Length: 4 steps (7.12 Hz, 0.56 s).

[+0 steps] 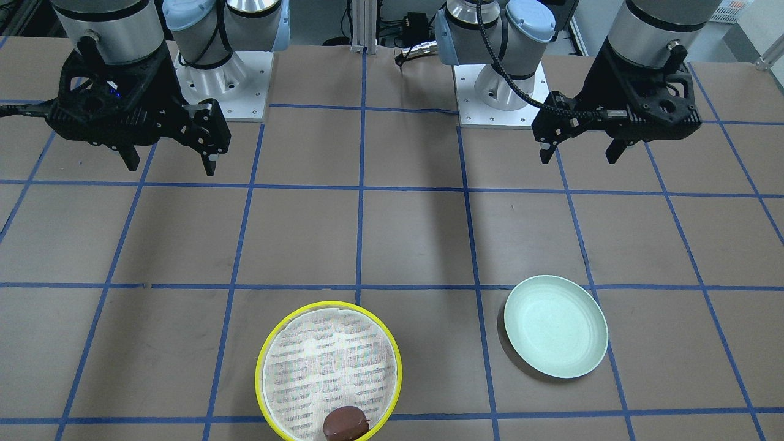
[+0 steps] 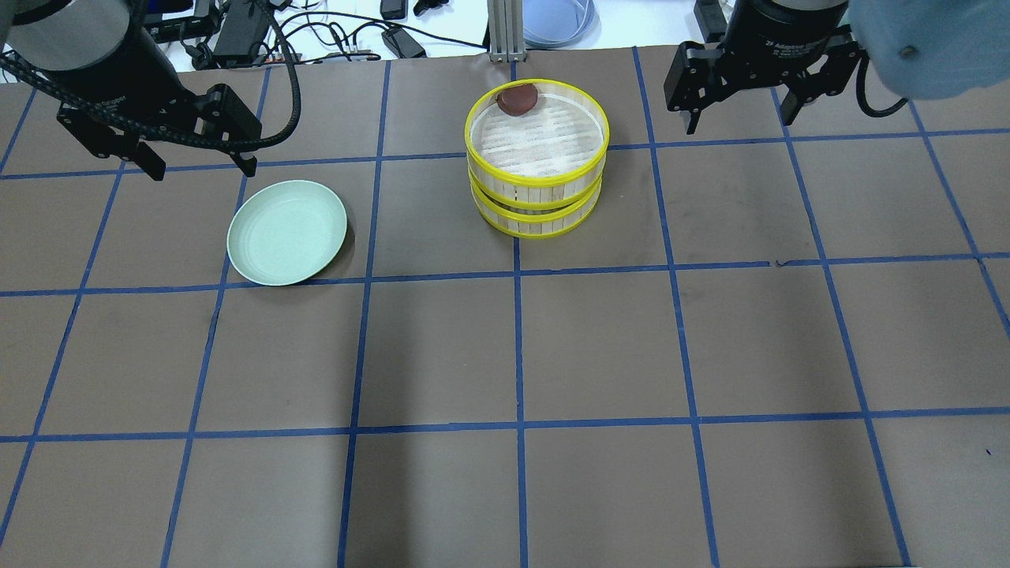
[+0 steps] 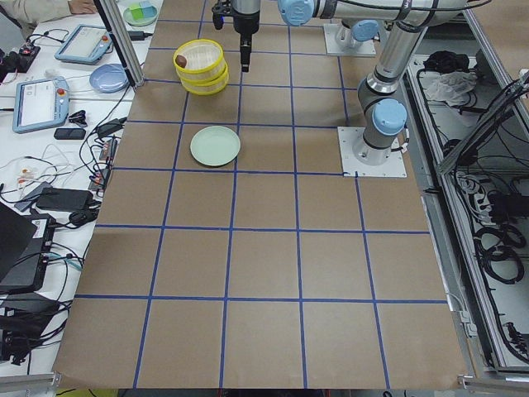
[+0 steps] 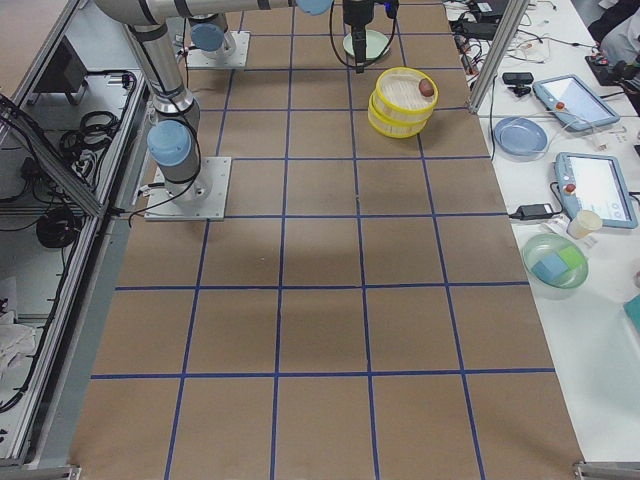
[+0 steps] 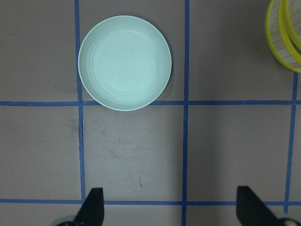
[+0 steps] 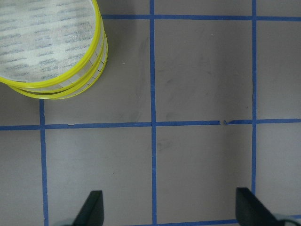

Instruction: Stack buns with steamer

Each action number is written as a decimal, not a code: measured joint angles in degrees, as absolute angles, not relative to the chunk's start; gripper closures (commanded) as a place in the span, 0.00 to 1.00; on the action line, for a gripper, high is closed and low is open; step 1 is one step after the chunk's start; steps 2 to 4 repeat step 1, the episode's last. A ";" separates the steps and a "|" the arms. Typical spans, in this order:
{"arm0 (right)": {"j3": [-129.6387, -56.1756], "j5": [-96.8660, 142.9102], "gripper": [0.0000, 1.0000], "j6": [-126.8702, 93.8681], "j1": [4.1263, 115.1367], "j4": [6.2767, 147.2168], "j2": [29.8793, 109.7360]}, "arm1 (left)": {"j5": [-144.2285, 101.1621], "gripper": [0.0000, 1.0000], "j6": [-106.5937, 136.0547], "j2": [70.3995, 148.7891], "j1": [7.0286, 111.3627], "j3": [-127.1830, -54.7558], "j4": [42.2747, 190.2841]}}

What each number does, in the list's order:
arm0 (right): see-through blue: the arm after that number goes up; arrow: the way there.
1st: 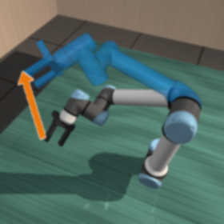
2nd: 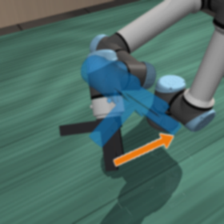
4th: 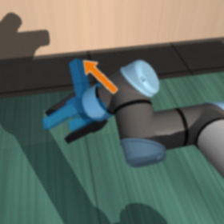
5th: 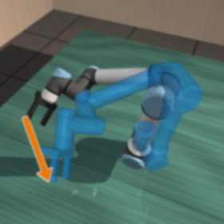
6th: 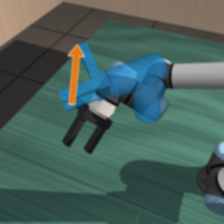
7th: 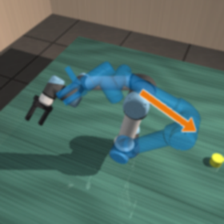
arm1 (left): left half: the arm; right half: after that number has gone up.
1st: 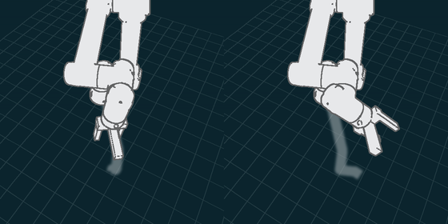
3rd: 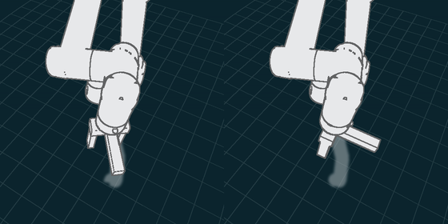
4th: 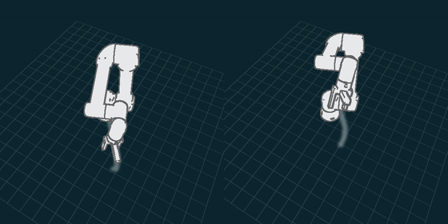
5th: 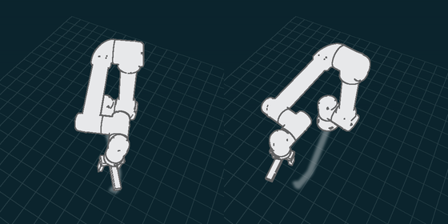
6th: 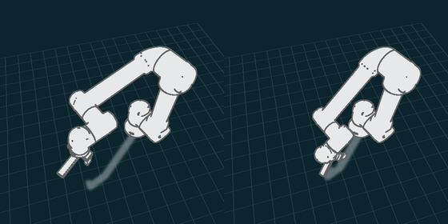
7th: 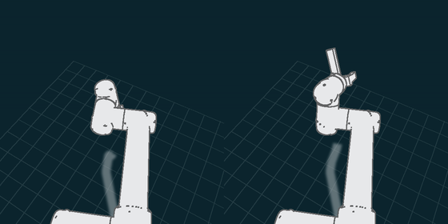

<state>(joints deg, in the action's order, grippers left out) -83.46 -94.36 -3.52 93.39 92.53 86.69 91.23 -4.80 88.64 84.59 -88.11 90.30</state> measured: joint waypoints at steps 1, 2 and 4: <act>-83.47 -94.10 0.00 -3.52 93.44 92.53 86.57 | 91.13 0.00 -4.76 88.62 84.58 -88.85 89.49; -83.47 -94.10 0.00 -3.52 93.44 92.53 86.57 | 91.13 0.00 -4.76 88.62 84.58 -88.85 89.49; -83.47 -94.10 0.00 -3.52 93.44 92.53 86.57 | 91.13 0.00 -4.76 88.62 84.58 -88.85 89.49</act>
